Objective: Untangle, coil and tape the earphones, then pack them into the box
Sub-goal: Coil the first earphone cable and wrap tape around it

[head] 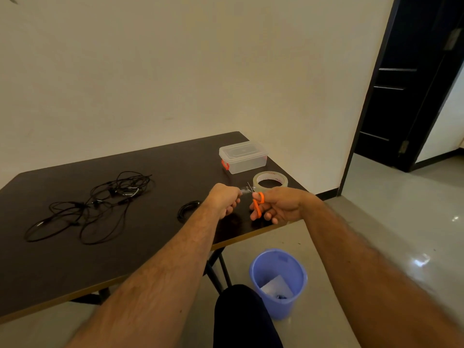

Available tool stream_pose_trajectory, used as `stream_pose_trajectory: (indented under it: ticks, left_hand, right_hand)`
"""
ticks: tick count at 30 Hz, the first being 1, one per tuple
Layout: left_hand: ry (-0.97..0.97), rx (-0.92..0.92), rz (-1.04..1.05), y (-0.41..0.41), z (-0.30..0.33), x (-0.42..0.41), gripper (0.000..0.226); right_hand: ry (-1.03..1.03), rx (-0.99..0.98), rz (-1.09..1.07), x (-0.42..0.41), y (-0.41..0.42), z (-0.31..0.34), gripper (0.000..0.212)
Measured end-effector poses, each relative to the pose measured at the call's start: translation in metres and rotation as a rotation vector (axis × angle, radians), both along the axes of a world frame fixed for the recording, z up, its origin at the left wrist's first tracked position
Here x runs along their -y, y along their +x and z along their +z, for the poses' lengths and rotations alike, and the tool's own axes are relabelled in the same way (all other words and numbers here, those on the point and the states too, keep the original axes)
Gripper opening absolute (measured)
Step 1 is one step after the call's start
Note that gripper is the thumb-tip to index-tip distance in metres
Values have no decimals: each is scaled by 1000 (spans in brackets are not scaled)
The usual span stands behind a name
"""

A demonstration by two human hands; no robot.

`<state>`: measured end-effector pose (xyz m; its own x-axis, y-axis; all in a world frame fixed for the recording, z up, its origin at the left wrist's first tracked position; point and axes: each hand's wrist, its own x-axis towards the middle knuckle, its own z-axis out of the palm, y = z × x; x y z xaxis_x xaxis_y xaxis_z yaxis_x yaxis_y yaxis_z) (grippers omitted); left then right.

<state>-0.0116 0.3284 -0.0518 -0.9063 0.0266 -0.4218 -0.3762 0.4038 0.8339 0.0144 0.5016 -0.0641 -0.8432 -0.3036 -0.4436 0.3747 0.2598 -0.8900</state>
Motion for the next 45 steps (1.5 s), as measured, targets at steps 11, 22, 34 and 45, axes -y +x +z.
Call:
stream_pose_trajectory:
  ticks: [11,22,34,45]
  left_hand:
    - [-172,-99,-20,-6,-5,3,13]
    - [-183,-171,-92,-1,8,8,10]
    - [-197,-213,-105,5,19,38,6]
    - [-176,-214,-134,9,25,52,6]
  right_hand:
    - [286,-111,-68,10,6,12,28]
    - [1117,-242,-143,29,-1,28,54]
    - [1194,-242,-83,38,-6,32,60]
    - [1251,-147,-33,37,-11,30,54]
